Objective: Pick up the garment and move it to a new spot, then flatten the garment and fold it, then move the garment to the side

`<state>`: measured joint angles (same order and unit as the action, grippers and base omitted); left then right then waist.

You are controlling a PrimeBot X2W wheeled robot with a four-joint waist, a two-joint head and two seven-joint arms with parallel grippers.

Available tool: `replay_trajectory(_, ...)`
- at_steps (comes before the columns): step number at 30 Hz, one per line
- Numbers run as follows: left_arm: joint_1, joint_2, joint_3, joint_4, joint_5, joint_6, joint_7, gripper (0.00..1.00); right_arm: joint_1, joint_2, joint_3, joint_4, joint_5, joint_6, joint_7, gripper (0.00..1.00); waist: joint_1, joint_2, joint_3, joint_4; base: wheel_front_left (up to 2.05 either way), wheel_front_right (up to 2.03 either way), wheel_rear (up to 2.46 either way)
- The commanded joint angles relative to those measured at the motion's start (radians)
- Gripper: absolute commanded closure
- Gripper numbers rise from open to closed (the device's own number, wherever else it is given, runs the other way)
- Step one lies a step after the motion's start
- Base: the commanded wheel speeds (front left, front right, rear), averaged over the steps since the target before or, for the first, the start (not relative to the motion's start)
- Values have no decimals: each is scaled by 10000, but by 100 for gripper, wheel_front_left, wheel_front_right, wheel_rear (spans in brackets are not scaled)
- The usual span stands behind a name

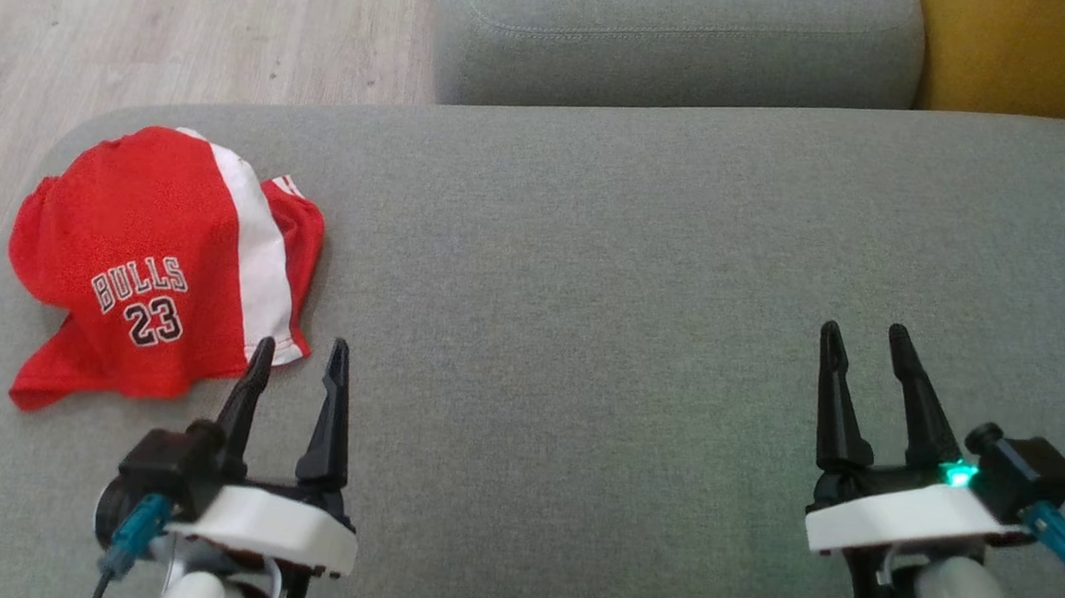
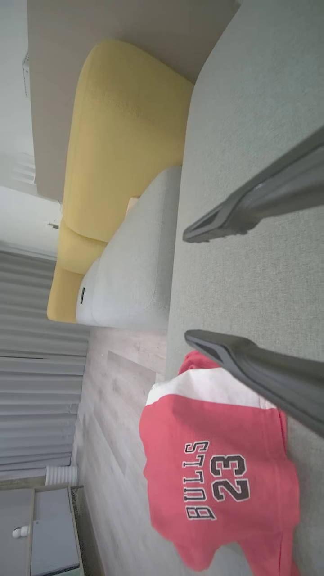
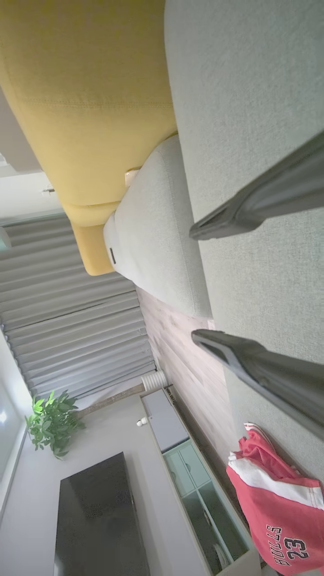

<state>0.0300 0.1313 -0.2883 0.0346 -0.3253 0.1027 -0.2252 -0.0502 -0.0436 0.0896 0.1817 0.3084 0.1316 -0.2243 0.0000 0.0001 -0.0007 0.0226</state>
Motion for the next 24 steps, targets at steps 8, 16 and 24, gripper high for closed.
replay_trajectory(8, -139, -515, 873, 777, 1159, -1159, -341, 0, -292, -65, 554, 373, -130, -9, -350, 0, 0, -1, -57, -63, 0, 0, 0)
replay_trajectory(16, -275, -761, 1404, 1090, 1443, -1674, -366, 0, -407, -66, 582, 615, -126, -9, -375, 0, 0, -1, -72, -63, 0, 0, 0)
replay_trajectory(24, -236, -805, 1551, 1034, 1510, -1812, -366, 0, -406, -66, 614, 698, -61, -9, -375, 0, 0, -1, -93, -21, 0, 0, 0)
